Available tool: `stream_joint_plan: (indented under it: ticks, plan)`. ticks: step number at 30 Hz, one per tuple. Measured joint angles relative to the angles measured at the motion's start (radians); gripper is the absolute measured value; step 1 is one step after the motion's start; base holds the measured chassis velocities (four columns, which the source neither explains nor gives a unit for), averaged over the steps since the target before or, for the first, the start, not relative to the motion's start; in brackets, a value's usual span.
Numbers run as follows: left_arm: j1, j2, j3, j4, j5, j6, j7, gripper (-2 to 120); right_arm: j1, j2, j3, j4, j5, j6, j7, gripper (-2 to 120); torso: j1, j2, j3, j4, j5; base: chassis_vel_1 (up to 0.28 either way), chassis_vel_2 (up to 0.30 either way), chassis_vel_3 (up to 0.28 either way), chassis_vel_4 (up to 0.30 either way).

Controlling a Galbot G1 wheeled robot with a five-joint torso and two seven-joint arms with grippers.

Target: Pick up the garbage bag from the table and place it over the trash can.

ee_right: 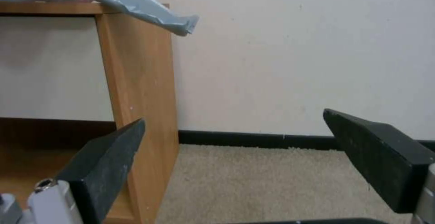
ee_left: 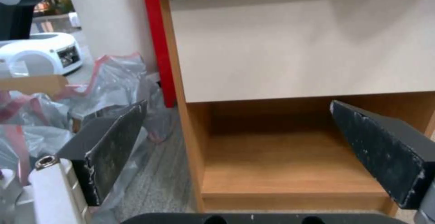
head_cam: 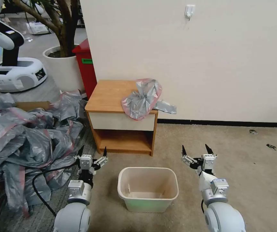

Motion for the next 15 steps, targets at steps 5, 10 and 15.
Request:
stream_joint_plan:
  ticks: [5,10,15]
  plan:
    - [0.000,0.000,0.000,0.000,0.000,0.000,0.000,100,0.000,0.000,0.000,0.000,0.000,0.000,0.000,100,0.000,0.000,0.000,0.0000,0.0000,0.000,0.000,0.000,0.000]
    - [0.000,0.000,0.000,0.000,0.000,0.000,0.000,100,0.000,0.000,0.000,0.000,0.000,0.000,0.000,100,0.000,0.000,0.000,0.0000,0.0000,0.000,0.000,0.000,0.000]
    - [0.000,0.000,0.000,0.000,0.000,0.000,0.000,100,0.000,0.000,0.000,0.000,0.000,0.000,0.000,100,0.000,0.000,0.000,0.0000,0.0000,0.000,0.000,0.000,0.000]
